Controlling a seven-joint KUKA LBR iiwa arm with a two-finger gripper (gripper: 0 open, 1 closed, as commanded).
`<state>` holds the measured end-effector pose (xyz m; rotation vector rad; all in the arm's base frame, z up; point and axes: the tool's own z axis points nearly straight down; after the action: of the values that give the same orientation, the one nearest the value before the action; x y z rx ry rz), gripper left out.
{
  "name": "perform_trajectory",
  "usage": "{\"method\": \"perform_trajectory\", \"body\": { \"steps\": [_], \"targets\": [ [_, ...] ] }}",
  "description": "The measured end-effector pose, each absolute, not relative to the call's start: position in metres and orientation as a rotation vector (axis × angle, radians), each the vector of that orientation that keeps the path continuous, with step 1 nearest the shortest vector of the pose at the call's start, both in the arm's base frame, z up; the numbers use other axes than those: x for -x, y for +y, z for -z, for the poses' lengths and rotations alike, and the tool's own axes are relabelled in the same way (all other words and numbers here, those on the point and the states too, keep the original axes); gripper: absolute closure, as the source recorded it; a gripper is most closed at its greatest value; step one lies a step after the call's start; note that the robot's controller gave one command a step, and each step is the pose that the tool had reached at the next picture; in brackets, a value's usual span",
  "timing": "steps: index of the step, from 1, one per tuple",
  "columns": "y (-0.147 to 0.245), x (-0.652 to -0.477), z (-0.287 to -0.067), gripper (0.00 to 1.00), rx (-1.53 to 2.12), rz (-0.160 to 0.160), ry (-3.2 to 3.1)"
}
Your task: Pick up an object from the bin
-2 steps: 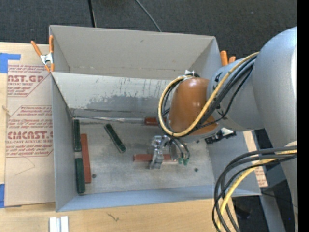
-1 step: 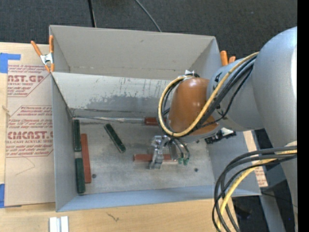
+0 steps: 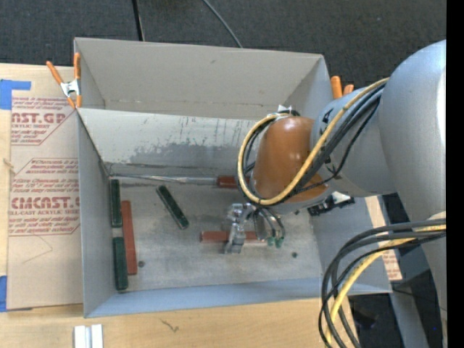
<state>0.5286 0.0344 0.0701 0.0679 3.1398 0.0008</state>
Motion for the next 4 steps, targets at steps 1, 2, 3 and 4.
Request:
{"method": "perform_trajectory", "body": {
  "steps": [1,2,3,4],
  "targets": [
    [0.034,-0.527,-0.074,1.0,-0.068,-0.001,3.144],
    [0.035,-0.526,-0.089,1.0,-0.068,0.0,3.151],
    [0.035,-0.526,-0.112,1.0,-0.068,0.0,3.147],
    [0.035,-0.528,-0.129,1.0,-0.068,-0.001,3.14]
  ]
}}
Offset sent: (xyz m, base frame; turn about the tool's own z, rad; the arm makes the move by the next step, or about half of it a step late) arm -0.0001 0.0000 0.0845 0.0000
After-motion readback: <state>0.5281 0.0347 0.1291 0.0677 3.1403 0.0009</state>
